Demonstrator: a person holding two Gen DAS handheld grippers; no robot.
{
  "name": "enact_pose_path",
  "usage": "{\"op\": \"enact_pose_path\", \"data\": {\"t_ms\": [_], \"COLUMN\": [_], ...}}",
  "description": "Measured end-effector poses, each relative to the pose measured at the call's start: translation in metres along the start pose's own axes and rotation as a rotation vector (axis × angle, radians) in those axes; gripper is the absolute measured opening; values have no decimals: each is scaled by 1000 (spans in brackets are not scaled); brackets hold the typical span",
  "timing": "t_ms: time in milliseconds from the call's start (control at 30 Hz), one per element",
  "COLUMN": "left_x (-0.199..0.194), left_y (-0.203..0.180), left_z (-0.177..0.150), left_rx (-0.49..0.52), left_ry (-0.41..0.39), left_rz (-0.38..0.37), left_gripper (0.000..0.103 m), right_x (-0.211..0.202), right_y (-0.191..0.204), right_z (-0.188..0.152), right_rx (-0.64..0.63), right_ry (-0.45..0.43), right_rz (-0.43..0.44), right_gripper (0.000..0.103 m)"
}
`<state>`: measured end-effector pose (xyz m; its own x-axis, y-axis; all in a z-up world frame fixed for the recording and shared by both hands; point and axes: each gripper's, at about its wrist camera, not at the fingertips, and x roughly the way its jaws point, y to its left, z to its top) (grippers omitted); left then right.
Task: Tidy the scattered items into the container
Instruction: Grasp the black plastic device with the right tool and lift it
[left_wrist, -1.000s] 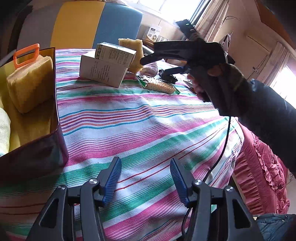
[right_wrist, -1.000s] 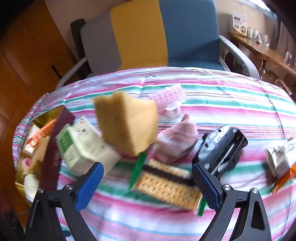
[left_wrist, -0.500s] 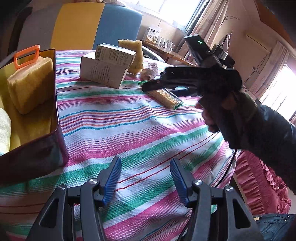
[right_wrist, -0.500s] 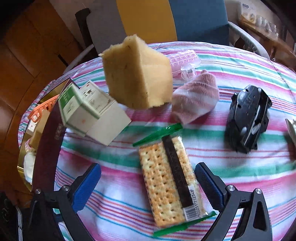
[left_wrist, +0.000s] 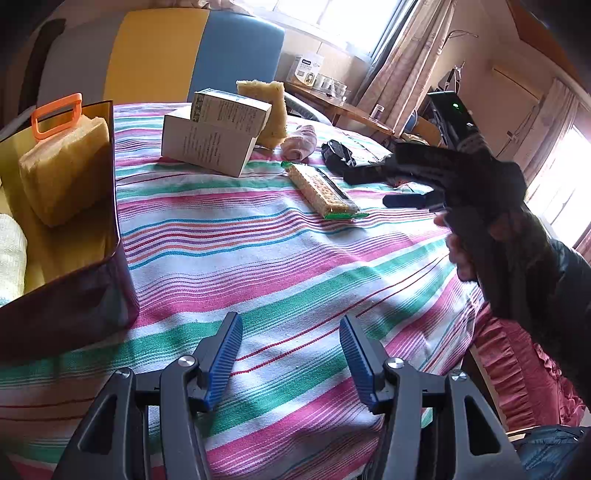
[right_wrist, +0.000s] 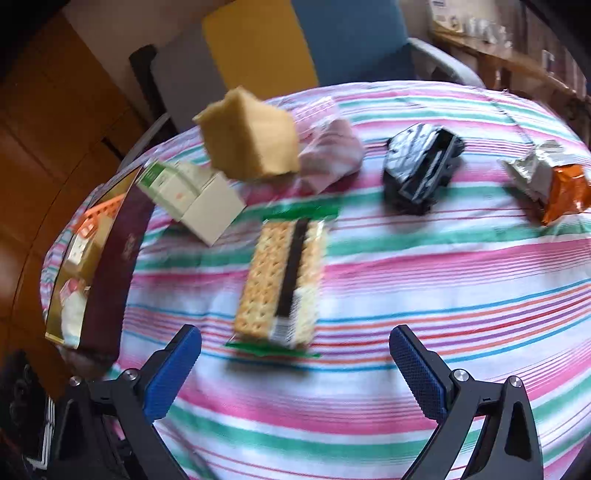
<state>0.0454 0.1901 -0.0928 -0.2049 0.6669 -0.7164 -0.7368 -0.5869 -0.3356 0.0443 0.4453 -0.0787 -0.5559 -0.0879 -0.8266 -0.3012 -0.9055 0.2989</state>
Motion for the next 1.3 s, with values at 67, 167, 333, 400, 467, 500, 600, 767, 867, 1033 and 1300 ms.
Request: {"op": "enact_pose_path", "data": {"t_ms": [67,167,333,400,467,500,600,767,867,1033,1300], "left_x": [0,1,1,1,1,1,1,2,1,2,3], "left_y": [0,1,4,5,6,7,8,8,7,5,-3], "left_z": [1,2,2,3,4,4,4,5,5,4,3], "left_rx": [0,-4,-13,-16,-19,-21,-27,-28,-26,-21,23], "left_ry": [2,4,6,7,7,6,4,3,2,-1,8], "left_rz": [-3,-13,-32,-40,-48,-52,-62,-66,-62,-47,0], "left_gripper": [56,56,56,56,56,56,56,56,56,56,56], "right_x": [-5,-1,3,14,25,30,42,59,63,51,10], "right_y": [-20,-38,-65,-67,-71,-74,-81,-77,-66,-58,-49], "right_z": [16,44,86,101,113,118,128,136,133,108,34], "right_rx": [47,81,171,203,224,237,271,246,162,77,-28], "right_ry": [-18,-32,-91,-91,-74,-62,-41,-13,-6,-15,10], "right_rz": [-55,-131,-214,-255,-285,-288,-261,-281,-352,-379,-268], "right_gripper": [103,103,103,99,88,82,82,86,78,66,67]}}
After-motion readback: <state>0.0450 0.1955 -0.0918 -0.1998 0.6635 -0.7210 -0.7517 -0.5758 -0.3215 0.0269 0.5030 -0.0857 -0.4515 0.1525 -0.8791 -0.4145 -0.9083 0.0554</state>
